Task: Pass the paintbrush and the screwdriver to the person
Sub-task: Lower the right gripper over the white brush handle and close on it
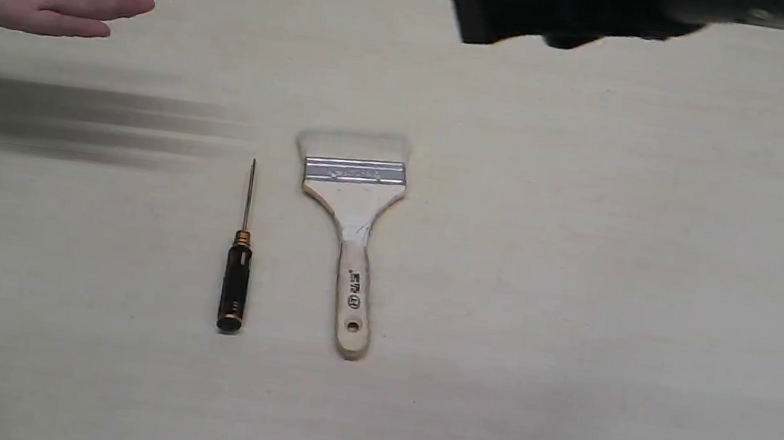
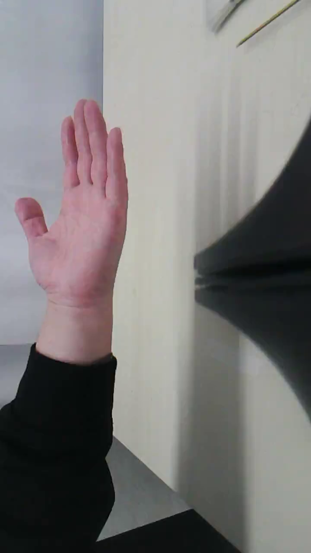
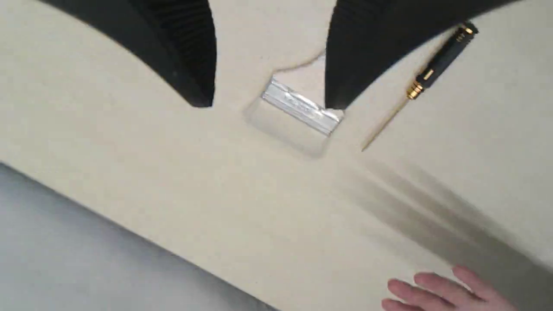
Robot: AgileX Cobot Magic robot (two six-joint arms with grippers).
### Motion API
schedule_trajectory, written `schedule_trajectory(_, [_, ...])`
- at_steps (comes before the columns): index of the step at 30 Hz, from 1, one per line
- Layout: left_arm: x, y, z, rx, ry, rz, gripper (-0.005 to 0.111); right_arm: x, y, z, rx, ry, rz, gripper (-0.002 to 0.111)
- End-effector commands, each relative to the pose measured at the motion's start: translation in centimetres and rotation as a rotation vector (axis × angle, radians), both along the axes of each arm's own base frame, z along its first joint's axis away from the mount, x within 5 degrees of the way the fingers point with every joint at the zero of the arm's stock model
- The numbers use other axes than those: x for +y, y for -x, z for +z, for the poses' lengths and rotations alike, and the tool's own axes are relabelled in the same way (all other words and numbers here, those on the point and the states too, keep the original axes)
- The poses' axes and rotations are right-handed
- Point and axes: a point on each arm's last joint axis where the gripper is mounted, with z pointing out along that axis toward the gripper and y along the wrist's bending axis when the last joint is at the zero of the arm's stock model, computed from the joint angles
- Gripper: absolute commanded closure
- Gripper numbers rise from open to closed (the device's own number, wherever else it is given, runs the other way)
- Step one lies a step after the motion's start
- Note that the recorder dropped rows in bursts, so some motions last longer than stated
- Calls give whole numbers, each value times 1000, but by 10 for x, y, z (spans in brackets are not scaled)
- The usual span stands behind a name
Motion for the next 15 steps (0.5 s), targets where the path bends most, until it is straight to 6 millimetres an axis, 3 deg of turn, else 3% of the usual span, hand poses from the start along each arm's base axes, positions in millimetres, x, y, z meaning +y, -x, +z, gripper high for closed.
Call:
schedule_trajectory(1, [0,0,0,-11,6,-6,107,24,-22,-11,94,102,-23,60])
schedule_trajectory(7, [0,0,1,-14,6,-7,107,69,-54,-48,276,126,-18,51])
schedule_trajectory(15, [0,0,0,-11,3,-6,107,96,-78,-121,429,226,-64,51])
